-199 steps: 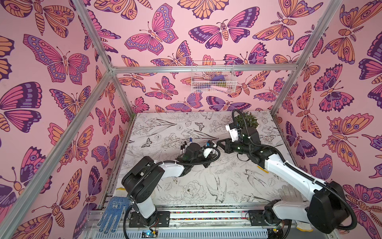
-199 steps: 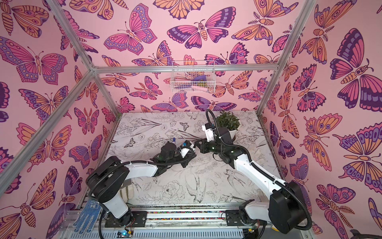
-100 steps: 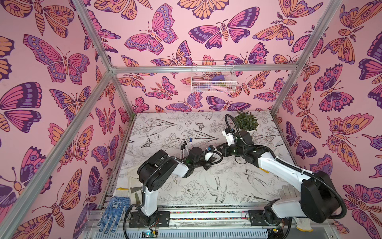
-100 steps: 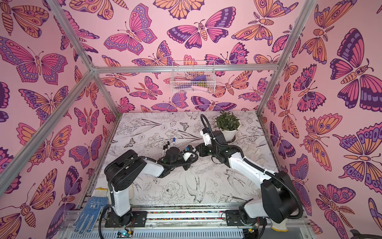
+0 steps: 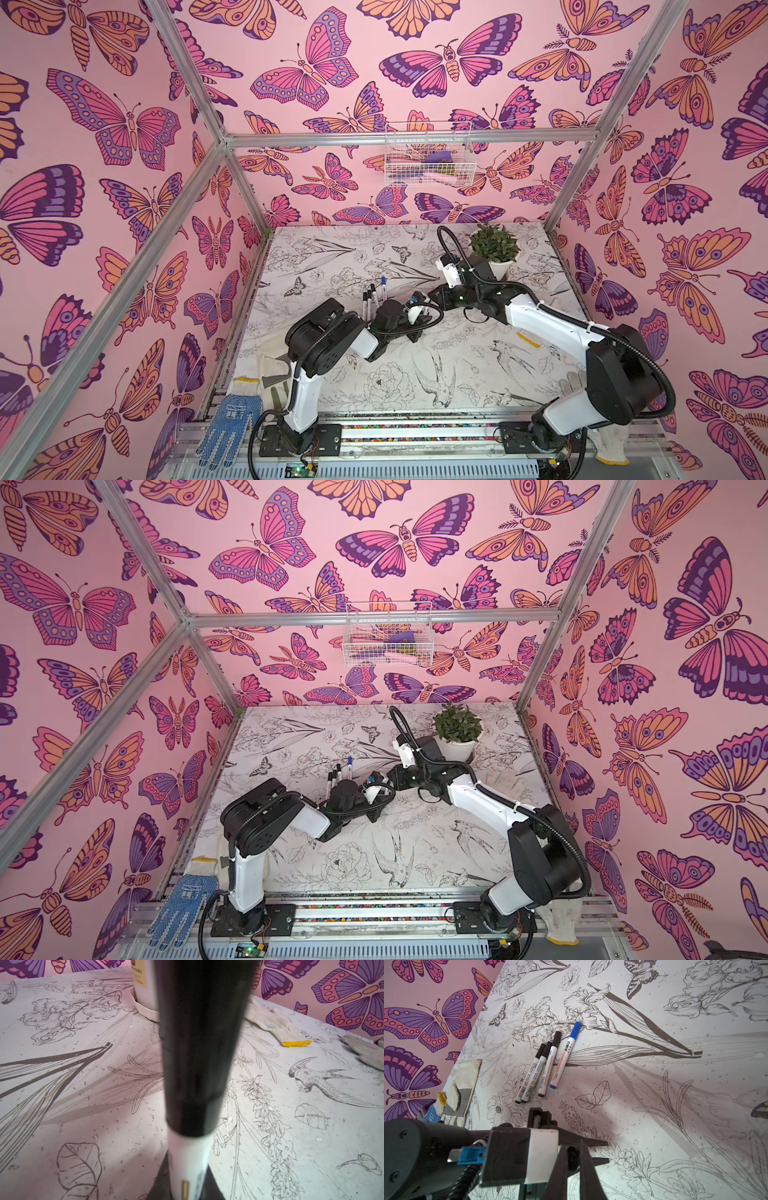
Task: Insert the pens into the pen caps
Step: 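Press the cap further down with the right gripper while the left holds the marker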
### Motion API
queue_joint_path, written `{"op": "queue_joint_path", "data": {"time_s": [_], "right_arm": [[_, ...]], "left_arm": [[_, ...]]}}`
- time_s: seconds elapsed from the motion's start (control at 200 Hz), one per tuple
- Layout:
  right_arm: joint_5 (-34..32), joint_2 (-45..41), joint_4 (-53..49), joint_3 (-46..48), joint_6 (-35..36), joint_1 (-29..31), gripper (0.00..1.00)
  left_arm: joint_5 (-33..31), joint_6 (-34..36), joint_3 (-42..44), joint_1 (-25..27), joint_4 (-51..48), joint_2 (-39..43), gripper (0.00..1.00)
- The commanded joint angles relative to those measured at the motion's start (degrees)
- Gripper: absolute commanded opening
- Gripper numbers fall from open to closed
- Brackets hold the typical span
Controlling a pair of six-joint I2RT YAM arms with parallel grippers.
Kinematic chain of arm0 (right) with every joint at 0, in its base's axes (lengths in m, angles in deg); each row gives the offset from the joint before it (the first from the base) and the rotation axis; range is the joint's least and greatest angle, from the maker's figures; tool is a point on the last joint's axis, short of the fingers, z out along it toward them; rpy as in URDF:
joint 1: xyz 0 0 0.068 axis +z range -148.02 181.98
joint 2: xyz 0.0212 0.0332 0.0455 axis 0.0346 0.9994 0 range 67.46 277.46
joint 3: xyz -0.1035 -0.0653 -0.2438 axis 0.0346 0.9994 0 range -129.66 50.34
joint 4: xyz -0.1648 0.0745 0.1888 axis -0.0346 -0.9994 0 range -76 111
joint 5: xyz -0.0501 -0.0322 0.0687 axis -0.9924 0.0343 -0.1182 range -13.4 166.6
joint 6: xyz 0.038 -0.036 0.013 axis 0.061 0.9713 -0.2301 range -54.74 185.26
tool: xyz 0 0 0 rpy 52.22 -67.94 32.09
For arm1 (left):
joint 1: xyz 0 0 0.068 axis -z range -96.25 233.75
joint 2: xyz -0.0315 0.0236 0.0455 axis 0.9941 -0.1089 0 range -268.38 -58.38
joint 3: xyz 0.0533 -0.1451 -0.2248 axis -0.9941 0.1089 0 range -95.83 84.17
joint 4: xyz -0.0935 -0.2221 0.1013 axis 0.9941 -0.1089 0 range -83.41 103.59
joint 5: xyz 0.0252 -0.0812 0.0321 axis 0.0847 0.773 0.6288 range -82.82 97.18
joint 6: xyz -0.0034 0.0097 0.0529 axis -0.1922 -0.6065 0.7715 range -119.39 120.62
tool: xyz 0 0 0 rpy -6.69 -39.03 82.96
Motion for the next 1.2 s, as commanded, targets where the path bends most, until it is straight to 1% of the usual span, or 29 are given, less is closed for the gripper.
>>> {"op": "queue_joint_path", "data": {"time_s": [0.0,0.255,0.431,0.551,0.661,0.806,0.916,1.006,1.082,1.197], "right_arm": [[8.1,8.4,-30.5,6.5,0.9,6.0,0.0],[5.0,12.9,-34.0,7.4,0.7,8.4,0.0],[4.6,15.2,-32.8,10.9,-1.0,8.4,0.0],[4.7,15.7,-33.0,10.9,-1.2,8.2,0.0],[5.9,15.9,-32.8,11.1,-1.2,6.8,0.0],[11.0,12.0,-29.5,11.9,-3.2,2.2,0.0],[14.3,9.3,-29.4,9.7,-3.3,0.2,0.0],[15.0,8.6,-30.3,7.6,-2.9,0.1,0.0],[14.7,8.2,-30.7,7.1,-2.8,-0.1,0.0],[14.8,7.2,-29.7,8.3,-3.2,-1.6,0.0]], "left_arm": [[-6.6,-1.8,-2.1,-2.0,13.6,0.9,0.0],[-6.5,-1.7,-1.7,-2.4,13.8,1.2,0.0],[-6.6,-1.9,-1.8,-2.8,13.9,1.1,0.0],[-7.1,-2.3,-1.8,-2.8,14.0,1.1,0.0],[-6.1,-2.7,-1.9,-3.2,14.2,2.8,0.0],[0.9,-5.4,-2.3,-5.5,13.7,8.2,0.0],[7.2,-6.0,-3.4,-6.6,8.7,13.3,0.0],[12.1,-5.8,-4.6,-6.8,4.5,17.0,0.0],[14.1,-6.4,-5.2,-6.7,2.0,20.0,0.0],[15.0,-5.4,-5.5,-6.7,-2.2,24.2,0.0]]}}
